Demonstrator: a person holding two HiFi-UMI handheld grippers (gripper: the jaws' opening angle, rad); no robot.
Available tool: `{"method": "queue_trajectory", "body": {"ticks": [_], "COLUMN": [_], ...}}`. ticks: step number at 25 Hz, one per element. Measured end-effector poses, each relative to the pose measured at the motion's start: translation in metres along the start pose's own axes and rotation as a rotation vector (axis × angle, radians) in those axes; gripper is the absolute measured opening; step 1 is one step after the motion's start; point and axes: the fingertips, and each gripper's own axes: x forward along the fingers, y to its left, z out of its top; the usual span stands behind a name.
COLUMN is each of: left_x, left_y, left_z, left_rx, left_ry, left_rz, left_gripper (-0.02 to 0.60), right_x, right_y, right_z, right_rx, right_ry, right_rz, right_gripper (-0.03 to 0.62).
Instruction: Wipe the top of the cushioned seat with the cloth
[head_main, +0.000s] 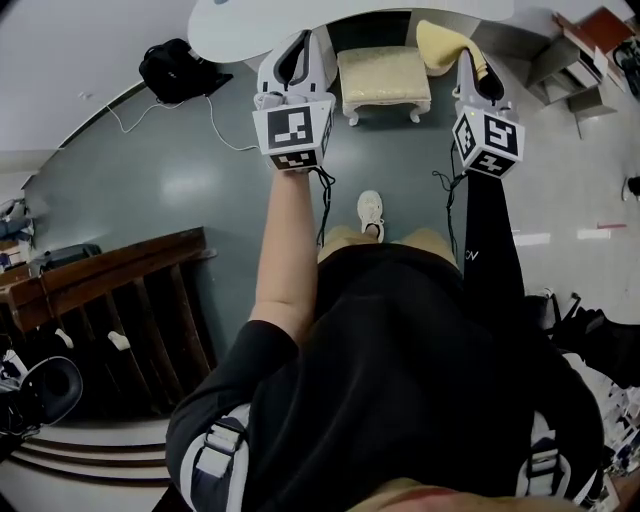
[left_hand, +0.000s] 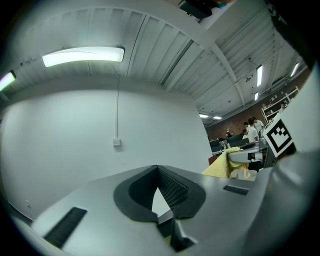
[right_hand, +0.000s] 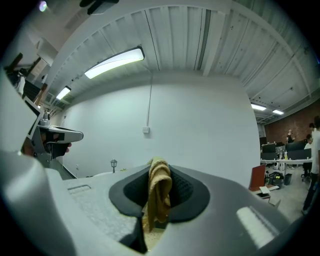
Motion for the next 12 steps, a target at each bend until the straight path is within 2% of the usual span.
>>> {"method": "queue_trajectory", "body": {"ticks": [5,12], "left_x": [0.033,0.057], "left_y": [0.02,0.028], "left_z": [-0.009,-0.017], "left_rx": [0.001,-0.011], "left_ry": [0.004,0.01], "left_rz": [-0.017,-0.037], "left_gripper": [0.006,0.006], "right_x": [0.037,0.058], "right_y": [0.004,0.005], "right_z": [-0.003,-0.008], "right_rx": [0.006,0.008], "right_ry": [0.0,0.015], "right_rz": [-0.012,-0.02], "right_gripper": [0.057,0.057]}}
